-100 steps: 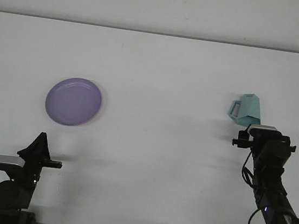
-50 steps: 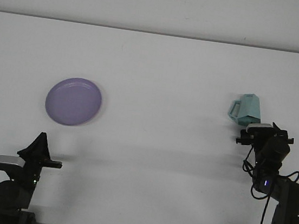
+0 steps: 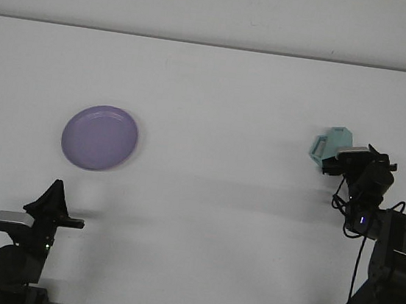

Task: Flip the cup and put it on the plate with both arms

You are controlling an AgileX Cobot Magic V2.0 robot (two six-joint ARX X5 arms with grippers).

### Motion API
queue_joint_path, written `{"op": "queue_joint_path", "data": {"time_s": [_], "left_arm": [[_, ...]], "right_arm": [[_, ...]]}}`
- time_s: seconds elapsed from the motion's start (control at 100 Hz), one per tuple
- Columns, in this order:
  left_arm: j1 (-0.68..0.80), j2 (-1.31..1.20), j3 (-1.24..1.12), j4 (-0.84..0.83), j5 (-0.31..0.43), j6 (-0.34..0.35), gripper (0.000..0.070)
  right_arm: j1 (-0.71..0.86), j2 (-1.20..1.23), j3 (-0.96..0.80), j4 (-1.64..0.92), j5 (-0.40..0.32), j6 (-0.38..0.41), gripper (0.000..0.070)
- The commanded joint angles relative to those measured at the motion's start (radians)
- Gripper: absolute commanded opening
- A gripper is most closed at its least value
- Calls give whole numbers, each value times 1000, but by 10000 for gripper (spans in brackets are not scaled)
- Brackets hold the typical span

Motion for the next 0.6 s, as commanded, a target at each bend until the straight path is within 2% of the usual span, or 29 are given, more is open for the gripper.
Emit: {"op": "queue_joint_path", "data": {"time_s": [0.0, 0.17, 0.24, 0.37, 0.59], "left_arm": [[2, 0, -18, 7, -4, 19, 13], [2, 0, -18, 5, -4, 19, 13], [2, 0, -18, 5, -4, 19, 13], [2, 0, -18, 3, -4, 19, 13], [2, 0, -17, 6, -4, 18, 13]], "right_arm": [[-2, 29, 23, 8, -6, -6, 428], [-2, 29, 27, 1, -32, -6, 105], [-2, 29, 27, -3, -32, -5, 9], [-2, 21, 27, -5, -31, 19, 9], [13, -86, 27, -122, -31, 138, 9]]}}
